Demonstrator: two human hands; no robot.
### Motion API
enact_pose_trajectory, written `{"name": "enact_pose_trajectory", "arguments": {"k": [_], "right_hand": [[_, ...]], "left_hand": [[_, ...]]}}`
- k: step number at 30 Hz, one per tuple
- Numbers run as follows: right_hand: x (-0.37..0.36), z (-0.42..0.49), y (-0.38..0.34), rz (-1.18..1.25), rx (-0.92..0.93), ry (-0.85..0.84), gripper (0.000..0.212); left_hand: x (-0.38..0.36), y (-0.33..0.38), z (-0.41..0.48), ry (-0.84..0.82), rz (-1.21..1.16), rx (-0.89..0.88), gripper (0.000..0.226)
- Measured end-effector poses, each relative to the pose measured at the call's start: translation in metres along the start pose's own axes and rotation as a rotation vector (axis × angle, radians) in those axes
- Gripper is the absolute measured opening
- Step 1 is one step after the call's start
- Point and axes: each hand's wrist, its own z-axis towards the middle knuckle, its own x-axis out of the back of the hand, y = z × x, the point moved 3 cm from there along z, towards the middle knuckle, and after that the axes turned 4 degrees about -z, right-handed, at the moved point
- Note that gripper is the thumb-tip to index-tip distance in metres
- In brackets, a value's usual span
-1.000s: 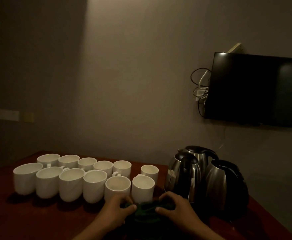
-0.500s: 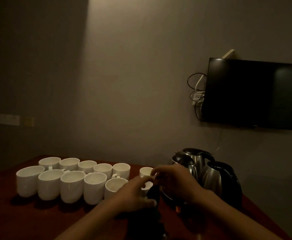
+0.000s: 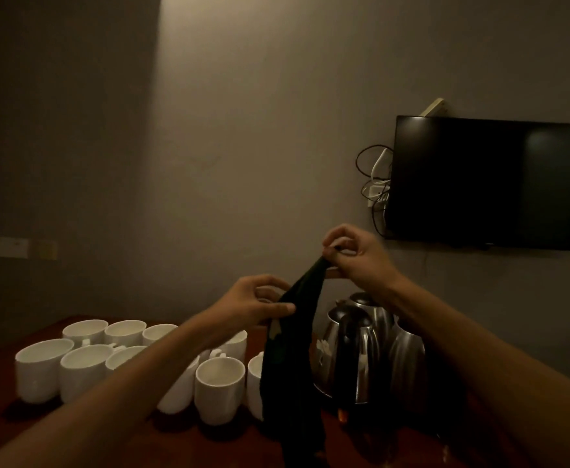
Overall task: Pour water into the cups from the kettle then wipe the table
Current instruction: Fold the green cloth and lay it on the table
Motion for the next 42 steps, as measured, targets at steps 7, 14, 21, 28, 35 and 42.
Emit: {"name": "enact_pose_trajectory", "arguments": {"k": [7,14,21,28,35,42], "right_hand": [[0.020,-0.004,0.008,0.067,-0.195,-0.046,0.023],[0.040,-0.016,0.007,-0.332,-0.216,-0.327,0.040],[0.044,-0.013,0.005,-0.268,-0.131,-0.141,0.023],[0.061,-0.010,0.006,-0.273,-0.091,-0.024,0.023],[0.074,-0.010,-0.003,-0.255,-0.113,-0.015,0.022],[0.054,-0.003,-0.029,-0.017,-0.224,-0.050,0.027]], "left_hand": [[0.021,0.027,0.019,0.172,0.291,-0.282,0.020],[0.030,0.047,0.029,0.208,0.666,-0.518,0.021],[0.033,0.054,0.013,0.048,1.073,-0.728,0.036],[0.048,0.052,0.022,-0.057,1.038,-0.535,0.027],[0.048,0.077,0.027,-0.097,0.849,-0.315,0.020],[0.035,0.096,0.024,0.023,0.348,-0.070,0.022]]}}
